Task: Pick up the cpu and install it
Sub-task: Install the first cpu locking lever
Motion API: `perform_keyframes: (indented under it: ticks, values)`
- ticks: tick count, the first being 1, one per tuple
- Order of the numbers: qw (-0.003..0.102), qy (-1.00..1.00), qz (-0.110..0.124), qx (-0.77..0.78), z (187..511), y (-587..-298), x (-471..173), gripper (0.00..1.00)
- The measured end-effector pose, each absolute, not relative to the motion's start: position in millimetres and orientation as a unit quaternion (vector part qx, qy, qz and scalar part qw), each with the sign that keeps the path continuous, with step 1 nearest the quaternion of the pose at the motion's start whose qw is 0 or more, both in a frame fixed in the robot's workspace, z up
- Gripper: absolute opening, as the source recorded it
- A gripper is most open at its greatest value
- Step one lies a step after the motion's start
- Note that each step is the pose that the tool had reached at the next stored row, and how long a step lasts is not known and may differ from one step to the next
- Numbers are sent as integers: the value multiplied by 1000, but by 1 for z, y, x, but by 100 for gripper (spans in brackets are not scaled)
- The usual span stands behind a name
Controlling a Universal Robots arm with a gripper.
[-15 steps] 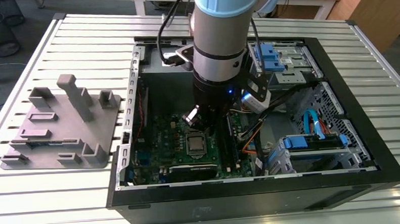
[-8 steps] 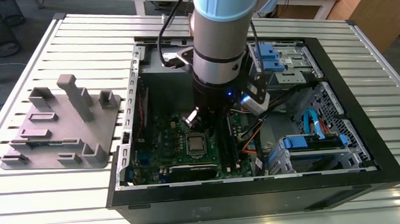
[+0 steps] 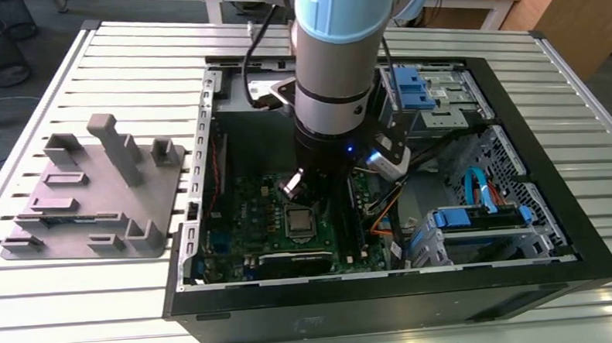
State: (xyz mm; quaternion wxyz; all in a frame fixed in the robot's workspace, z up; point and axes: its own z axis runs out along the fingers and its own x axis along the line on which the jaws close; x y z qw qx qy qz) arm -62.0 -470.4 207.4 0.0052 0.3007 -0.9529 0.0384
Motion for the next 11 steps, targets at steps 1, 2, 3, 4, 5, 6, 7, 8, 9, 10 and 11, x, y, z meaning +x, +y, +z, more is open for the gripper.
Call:
perform_keyframes:
  ticks: [1, 2, 3, 4, 5, 6, 7, 8, 9, 10, 11]
  values:
    - [5, -953, 38, 300, 206, -471, -62, 11]
    - [5, -953, 38, 299, 205, -471, -62, 11]
    - [5, -953, 38, 299, 204, -471, -62, 11]
    - [5, -954, 38, 298, 203, -472, -62, 11]
    - [5, -954, 38, 298, 203, -473, -62, 11]
    - [5, -954, 38, 298, 203, -475, -62, 11]
    - [5, -954, 38, 298, 203, -477, -62, 11]
    - [5, -954, 38, 297, 203, -478, -62, 11]
    - [5, -954, 38, 297, 203, -480, -62, 11]
    - [5, -954, 38, 296, 202, -481, -62, 11]
    - [5, -954, 38, 296, 202, -483, -62, 11]
